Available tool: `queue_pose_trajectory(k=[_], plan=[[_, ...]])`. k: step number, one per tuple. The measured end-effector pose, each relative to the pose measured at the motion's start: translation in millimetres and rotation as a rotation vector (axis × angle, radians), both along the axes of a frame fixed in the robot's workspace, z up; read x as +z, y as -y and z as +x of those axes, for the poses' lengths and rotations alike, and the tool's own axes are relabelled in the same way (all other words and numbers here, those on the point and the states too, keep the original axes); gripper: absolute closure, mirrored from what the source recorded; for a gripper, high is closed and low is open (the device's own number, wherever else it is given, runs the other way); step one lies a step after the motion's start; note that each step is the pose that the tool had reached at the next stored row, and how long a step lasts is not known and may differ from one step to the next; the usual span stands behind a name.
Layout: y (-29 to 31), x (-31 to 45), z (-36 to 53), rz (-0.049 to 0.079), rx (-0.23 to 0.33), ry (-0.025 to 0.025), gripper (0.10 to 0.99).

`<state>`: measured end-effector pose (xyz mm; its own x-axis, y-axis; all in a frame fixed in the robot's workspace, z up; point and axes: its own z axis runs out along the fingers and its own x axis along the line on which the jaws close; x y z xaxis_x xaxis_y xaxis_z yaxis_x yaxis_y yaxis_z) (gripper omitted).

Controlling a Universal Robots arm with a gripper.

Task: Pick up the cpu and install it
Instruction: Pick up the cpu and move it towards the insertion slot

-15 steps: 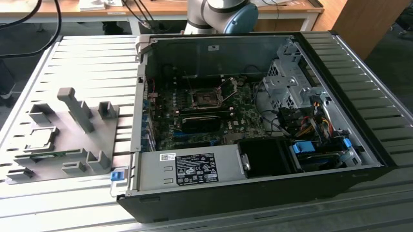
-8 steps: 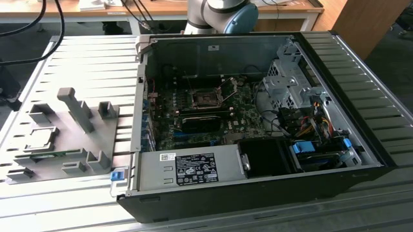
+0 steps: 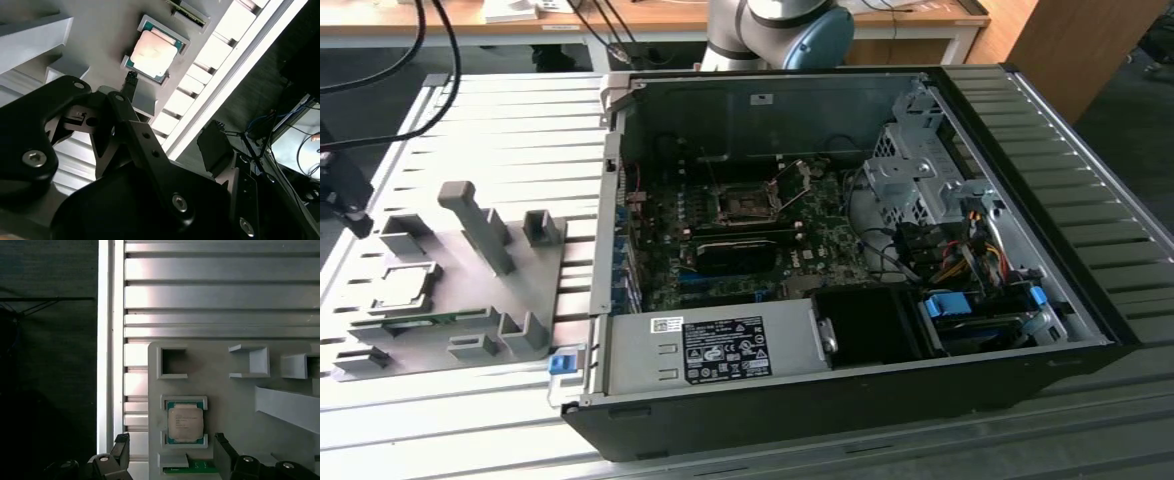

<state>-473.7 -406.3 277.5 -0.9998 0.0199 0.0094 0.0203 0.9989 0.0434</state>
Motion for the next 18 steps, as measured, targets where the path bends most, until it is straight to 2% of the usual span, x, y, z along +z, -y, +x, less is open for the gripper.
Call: queue_pose_trajectory(k=[12,18], plan=[[0.8,-21.5,2.2,0.002,0.001,0.0,0.325],[2.2,-32.2,2.2,0.001,0.022,0.0,0.325]])
